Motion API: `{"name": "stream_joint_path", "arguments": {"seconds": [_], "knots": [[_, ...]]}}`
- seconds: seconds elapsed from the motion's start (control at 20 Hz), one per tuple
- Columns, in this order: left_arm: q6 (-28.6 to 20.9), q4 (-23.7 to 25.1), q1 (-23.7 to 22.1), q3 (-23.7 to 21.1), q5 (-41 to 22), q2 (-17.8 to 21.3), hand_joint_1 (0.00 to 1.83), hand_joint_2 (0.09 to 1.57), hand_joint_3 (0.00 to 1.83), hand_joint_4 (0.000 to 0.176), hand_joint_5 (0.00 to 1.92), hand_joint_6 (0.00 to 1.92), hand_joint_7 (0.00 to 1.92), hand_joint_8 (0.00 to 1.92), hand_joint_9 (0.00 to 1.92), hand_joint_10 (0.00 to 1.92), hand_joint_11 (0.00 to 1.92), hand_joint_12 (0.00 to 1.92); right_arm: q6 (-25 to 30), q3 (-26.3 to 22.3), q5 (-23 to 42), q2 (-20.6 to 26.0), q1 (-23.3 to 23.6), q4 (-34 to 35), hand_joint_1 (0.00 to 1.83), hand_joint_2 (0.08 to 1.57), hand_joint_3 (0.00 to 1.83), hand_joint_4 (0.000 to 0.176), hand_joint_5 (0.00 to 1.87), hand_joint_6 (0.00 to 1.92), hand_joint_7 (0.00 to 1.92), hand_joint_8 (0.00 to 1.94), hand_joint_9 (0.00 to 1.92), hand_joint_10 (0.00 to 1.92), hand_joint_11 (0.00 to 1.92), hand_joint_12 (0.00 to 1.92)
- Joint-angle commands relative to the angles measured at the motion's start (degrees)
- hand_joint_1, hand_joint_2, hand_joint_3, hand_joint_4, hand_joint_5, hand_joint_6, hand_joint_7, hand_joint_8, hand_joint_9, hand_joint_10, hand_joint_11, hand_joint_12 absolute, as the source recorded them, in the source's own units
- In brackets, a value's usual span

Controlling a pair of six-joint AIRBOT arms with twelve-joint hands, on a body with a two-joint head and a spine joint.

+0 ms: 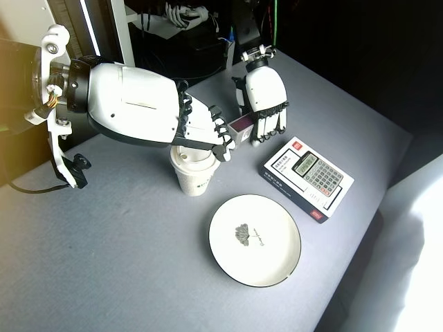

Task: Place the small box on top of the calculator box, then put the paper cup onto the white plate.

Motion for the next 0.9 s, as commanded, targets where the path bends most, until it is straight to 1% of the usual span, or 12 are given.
{"name": "stream_joint_path", "arguments": {"seconds": [0.0,0.1,0.15,0.2,0.25,0.4,0.55,0.6,0.7,0.75,0.8,0.85], "knots": [[0.2,2.4,-0.2,0.0,-3.2,0.2,1.23,1.17,0.00,0.000,0.80,1.07,0.95,1.22,0.86,1.01,0.54,1.36,0.2,-0.1,5.4,0.7,0.8,1.7,0.00,1.42,0.00,0.000,0.32,0.00,0.29,0.00,0.23,0.00,0.00,0.72],[0.2,2.2,-0.6,-0.1,-3.2,0.4,1.23,1.17,0.00,0.000,0.83,1.04,0.96,1.22,0.86,1.01,0.53,1.39,0.2,-0.1,5.3,0.7,0.8,1.7,0.00,1.42,0.00,0.000,0.33,0.00,0.29,0.00,0.23,0.00,0.00,0.71],[0.2,2.1,-1.0,-0.1,-3.2,0.5,1.23,1.16,0.00,0.000,0.85,1.02,0.97,1.20,0.84,0.99,0.52,1.38,0.2,-0.1,5.3,0.7,0.8,1.7,0.00,1.42,0.00,0.000,0.34,0.01,0.30,0.00,0.25,0.01,0.00,0.79],[0.6,1.7,-1.4,-0.1,-3.2,0.5,1.23,1.16,0.00,0.000,0.85,1.02,0.97,1.20,0.84,0.99,0.52,1.38,0.1,-0.1,5.3,0.6,1.2,1.7,0.00,1.42,0.00,0.000,0.34,0.01,0.30,0.00,0.25,0.01,0.00,0.79],[2.2,1.0,-2.4,-0.1,-3.2,0.5,1.23,1.16,0.00,0.000,0.81,1.07,0.97,1.18,0.86,0.97,0.51,1.37,0.1,-0.1,5.1,0.6,1.2,1.7,0.00,1.42,0.00,0.000,0.34,0.00,0.31,0.00,0.25,0.00,0.00,0.79],[6.7,-1.8,-5.2,-0.1,-2.3,0.6,1.23,1.17,0.00,0.000,0.82,1.06,0.96,1.20,0.85,0.99,0.49,1.40,-0.4,-0.1,5.1,0.6,1.2,1.7,0.00,1.42,0.00,0.000,0.33,0.00,0.30,0.00,0.24,0.00,0.00,0.77],[7.4,-2.2,-7.6,0.8,-1.5,0.6,1.24,1.16,0.00,0.000,0.82,1.06,0.99,1.16,0.88,0.95,0.51,1.36,-2.2,0.3,5.7,0.6,1.1,1.7,0.00,1.42,0.00,0.000,0.33,0.00,0.31,0.00,0.25,0.00,0.00,0.77],[7.5,-2.2,-8.7,1.3,-1.0,0.6,1.22,1.17,0.00,0.000,0.79,1.11,0.97,1.17,0.87,0.94,0.49,1.37,-3.4,0.7,6.8,0.5,0.5,1.7,0.00,1.41,0.00,0.000,0.34,0.00,0.34,0.01,0.28,0.01,0.00,0.84],[8.8,-3.1,-10.8,2.6,0.7,0.6,1.22,1.17,0.00,0.000,0.79,1.13,0.96,1.19,0.84,0.96,0.44,1.42,-3.6,0.7,7.0,0.6,0.3,1.7,0.00,1.41,0.00,0.000,0.35,0.00,0.34,0.00,0.29,0.01,0.00,0.85],[9.9,-3.8,-12.1,3.7,2.2,0.6,1.33,1.18,0.00,0.000,0.77,1.09,0.93,1.13,0.77,1.39,0.43,1.45,-3.5,0.7,7.5,0.6,0.0,1.8,0.00,1.41,0.00,0.000,0.36,0.01,0.34,0.00,0.28,0.01,0.00,0.85],[10.0,-3.8,-12.7,4.5,3.6,0.5,1.35,1.18,0.00,0.000,0.77,1.08,0.92,1.13,0.76,1.49,0.43,1.45,-3.6,0.8,7.9,0.6,-0.1,1.9,0.00,1.41,0.00,0.000,0.35,0.00,0.32,0.00,0.26,0.00,0.00,0.83],[10.3,-3.9,-13.9,6.2,5.9,0.2,1.25,1.16,0.00,0.000,0.83,1.05,0.97,1.14,0.79,1.19,0.45,1.45,-3.7,0.9,8.4,0.6,-0.3,2.5,0.00,1.41,0.00,0.000,0.36,0.00,0.32,0.00,0.26,0.00,0.00,0.81]]}}
